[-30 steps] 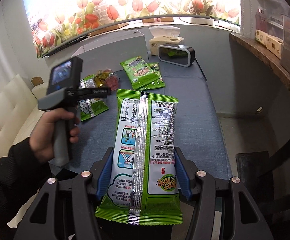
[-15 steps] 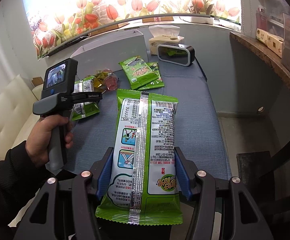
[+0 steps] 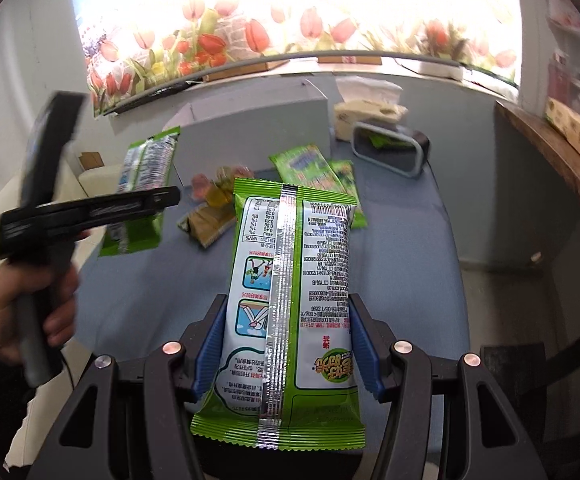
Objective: Organize snacks
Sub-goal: 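Carry both green stick packs into the white box and open both tools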
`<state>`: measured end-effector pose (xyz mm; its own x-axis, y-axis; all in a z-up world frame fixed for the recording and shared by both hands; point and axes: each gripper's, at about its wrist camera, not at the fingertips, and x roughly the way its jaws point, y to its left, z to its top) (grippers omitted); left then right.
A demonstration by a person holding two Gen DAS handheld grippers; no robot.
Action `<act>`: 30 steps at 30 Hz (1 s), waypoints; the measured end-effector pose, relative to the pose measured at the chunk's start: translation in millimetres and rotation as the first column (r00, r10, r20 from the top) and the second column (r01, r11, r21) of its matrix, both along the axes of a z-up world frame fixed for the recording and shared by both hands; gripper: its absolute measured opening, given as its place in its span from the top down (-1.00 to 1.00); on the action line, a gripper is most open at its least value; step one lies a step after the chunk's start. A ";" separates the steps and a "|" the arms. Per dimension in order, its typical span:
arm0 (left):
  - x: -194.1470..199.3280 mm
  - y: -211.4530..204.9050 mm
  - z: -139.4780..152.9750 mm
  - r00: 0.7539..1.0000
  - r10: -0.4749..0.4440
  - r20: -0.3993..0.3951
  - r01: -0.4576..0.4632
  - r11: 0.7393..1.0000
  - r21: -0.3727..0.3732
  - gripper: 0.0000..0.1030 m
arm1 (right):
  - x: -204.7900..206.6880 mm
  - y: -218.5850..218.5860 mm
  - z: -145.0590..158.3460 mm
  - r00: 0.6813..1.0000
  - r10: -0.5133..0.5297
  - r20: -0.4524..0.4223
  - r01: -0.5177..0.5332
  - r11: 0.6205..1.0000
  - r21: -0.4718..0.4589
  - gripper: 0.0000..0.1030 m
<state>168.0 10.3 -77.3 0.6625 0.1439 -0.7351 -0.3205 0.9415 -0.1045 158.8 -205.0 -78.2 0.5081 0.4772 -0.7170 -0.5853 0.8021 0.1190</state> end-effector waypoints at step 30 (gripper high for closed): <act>217.2 181.2 73.4 0.999 -0.043 -0.030 0.041 0.998 -0.044 -0.43 | 296.6 227.9 56.3 0.997 0.065 -0.040 -0.065 0.998 -0.006 -0.20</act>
